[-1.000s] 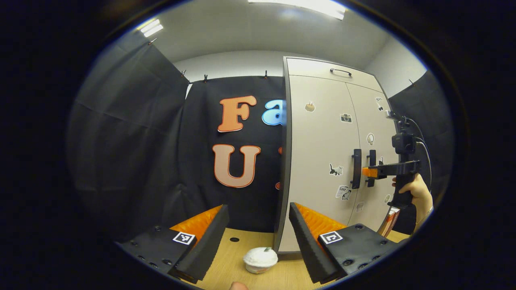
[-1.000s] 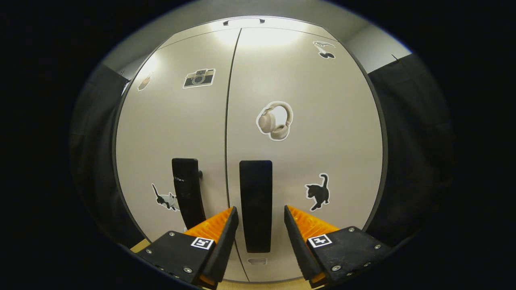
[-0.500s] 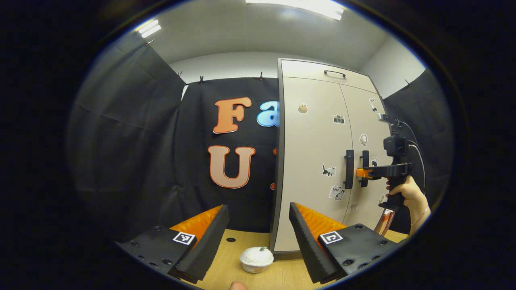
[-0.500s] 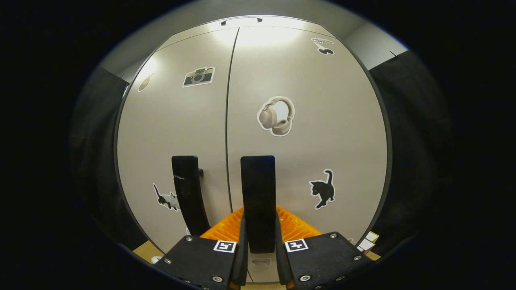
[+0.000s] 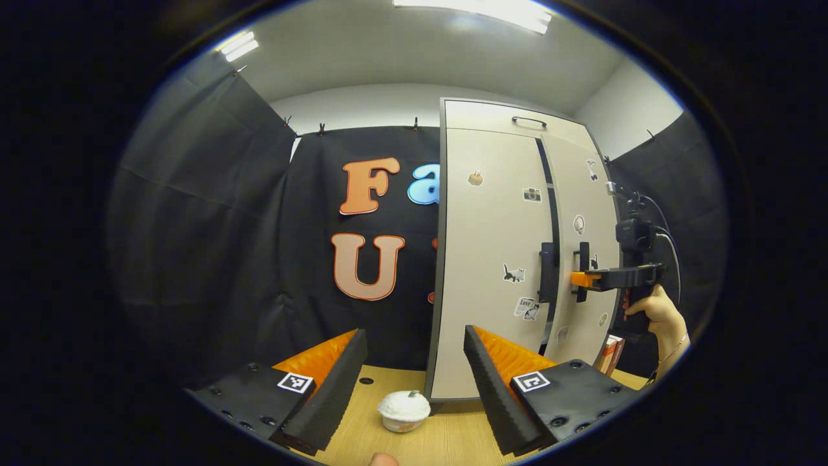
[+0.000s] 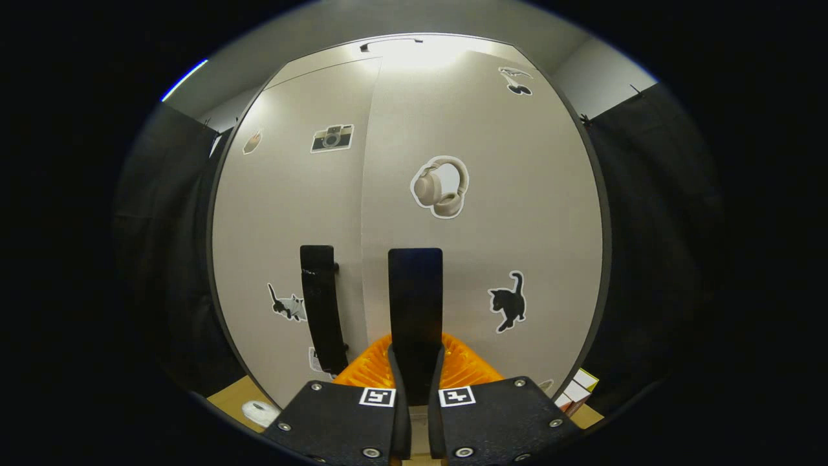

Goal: Open the right door of the double-door shoe cabinet with the right hand, and open the left door with the left hand.

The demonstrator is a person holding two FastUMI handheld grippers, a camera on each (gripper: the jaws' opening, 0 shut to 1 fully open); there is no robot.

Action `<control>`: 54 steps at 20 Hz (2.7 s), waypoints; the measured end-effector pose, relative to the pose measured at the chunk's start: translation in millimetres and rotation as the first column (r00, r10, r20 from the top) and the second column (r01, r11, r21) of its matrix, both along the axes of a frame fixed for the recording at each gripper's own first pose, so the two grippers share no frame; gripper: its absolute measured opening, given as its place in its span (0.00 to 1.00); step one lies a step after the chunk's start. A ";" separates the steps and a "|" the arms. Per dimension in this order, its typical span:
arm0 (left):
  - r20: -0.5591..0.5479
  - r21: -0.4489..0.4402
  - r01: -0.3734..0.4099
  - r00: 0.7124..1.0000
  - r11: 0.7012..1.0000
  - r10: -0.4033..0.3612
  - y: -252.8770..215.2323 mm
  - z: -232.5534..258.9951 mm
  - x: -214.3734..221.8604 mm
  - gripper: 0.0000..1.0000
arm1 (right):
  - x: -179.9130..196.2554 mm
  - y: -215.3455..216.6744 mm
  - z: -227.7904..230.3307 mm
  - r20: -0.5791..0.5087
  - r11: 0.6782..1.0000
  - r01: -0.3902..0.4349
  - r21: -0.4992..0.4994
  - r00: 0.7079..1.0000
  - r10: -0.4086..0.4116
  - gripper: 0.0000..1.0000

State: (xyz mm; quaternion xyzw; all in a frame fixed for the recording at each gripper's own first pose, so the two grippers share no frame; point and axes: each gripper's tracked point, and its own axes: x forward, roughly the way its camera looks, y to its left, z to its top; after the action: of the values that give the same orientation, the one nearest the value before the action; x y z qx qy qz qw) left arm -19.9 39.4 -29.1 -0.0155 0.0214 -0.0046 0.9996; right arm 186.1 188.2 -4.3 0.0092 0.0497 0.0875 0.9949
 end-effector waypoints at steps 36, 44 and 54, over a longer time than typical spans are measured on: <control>-0.008 0.019 0.128 0.992 0.992 -0.128 -103.5 16.9 -15.8 0.96 | -118.8 -228.4 19.6 0.037 0.988 0.146 -0.040 0.989 -0.145 0.00; -0.051 0.022 0.176 0.983 0.984 -0.175 -151.6 3.2 19.8 0.96 | -163.1 -275.8 37.7 0.106 0.974 0.222 0.037 0.969 -0.224 0.43; -0.039 -0.013 0.225 0.974 0.974 -0.225 -229.0 0.6 93.6 0.96 | -171.2 -306.1 27.9 0.121 0.958 0.287 0.024 0.950 -0.288 0.93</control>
State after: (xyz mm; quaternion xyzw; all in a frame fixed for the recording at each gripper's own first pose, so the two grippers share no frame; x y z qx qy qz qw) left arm 73.7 -189.6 -28.5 -0.0174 0.0429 -0.1174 0.9920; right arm 14.9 -117.9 23.6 0.0138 -0.0139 -0.0578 0.9981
